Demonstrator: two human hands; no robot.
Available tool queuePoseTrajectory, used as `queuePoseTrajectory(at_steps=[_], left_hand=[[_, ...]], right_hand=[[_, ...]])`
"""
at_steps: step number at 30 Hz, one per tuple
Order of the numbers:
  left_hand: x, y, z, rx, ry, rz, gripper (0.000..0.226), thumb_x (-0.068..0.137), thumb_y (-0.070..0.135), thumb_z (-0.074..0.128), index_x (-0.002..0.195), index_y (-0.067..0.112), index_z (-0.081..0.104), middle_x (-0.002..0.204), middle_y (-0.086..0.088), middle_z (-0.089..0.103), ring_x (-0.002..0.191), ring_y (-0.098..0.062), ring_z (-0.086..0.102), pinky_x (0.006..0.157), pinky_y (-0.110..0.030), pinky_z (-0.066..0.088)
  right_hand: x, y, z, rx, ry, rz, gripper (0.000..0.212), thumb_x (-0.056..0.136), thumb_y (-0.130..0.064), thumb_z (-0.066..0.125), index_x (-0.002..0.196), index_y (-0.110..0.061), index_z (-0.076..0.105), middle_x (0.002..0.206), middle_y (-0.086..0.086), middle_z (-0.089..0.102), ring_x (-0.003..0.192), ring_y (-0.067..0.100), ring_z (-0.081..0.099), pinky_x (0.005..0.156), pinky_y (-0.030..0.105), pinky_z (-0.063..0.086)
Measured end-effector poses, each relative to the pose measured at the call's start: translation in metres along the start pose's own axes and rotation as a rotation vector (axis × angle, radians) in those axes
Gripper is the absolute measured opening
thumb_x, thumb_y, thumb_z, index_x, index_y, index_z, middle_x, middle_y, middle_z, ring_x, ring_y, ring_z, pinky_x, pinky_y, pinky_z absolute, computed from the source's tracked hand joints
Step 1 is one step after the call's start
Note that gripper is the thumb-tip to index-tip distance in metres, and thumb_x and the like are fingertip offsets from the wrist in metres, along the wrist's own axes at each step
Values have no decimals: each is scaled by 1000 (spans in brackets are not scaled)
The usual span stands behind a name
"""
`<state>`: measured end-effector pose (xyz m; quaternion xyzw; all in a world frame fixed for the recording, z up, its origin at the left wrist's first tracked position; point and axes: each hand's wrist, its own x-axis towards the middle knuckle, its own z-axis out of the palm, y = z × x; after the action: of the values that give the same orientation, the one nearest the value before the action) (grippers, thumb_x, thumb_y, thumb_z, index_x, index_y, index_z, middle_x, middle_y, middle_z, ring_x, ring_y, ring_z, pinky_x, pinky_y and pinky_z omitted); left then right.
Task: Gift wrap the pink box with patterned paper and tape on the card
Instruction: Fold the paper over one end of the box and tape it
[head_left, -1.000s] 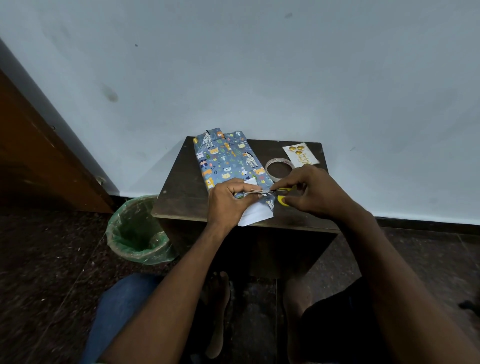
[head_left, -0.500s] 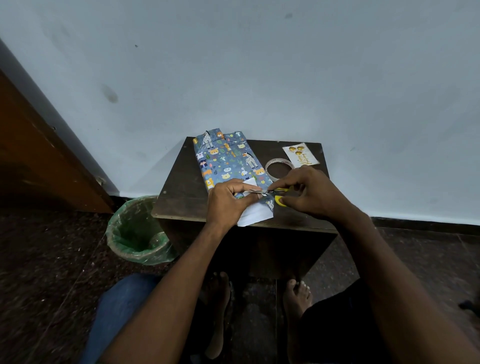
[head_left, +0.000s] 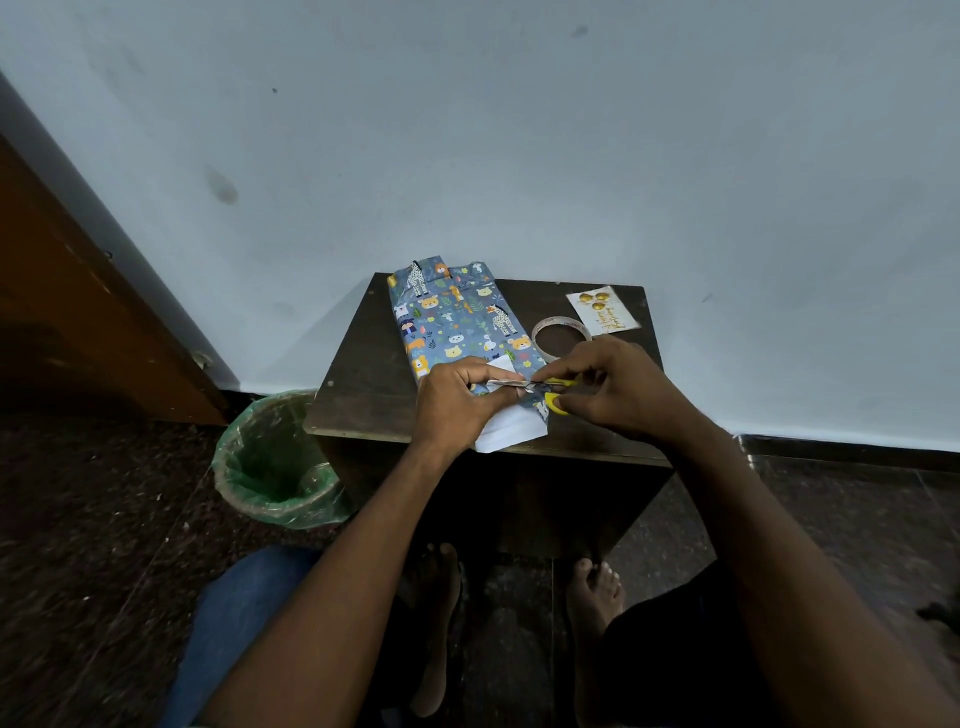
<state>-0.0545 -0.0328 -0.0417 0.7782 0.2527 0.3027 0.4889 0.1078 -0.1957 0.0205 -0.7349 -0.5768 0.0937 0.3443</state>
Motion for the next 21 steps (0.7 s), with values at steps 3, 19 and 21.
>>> queuePoseTrajectory(at_steps=[3,19,21], left_hand=[[0,0,0,-6,6,-10,17,82,19,92,98,23,88,89,14,80,87,-9,75,82,-35,60],[0,2,0,14,0,-34,19,80,19,93,98,23,88,92,12,80,90,-9,75,85,-37,61],[0,3,0,13,9,-39,19,80,18,94,98,20,88,93,11,81,90,-8,75,86,-36,62]], right_hand=[[0,-2,1,3,4,-6,43,77,-7,84,109,-34,82,83,-22,70,80,1,58,67,11,38],[1,-3,1,16,-13,-13,42,78,-7,83,110,-34,83,84,-14,73,78,4,58,64,17,39],[2,-6,2,15,-7,-25,42,77,-7,82,109,-34,83,82,-13,72,77,5,58,64,13,37]])
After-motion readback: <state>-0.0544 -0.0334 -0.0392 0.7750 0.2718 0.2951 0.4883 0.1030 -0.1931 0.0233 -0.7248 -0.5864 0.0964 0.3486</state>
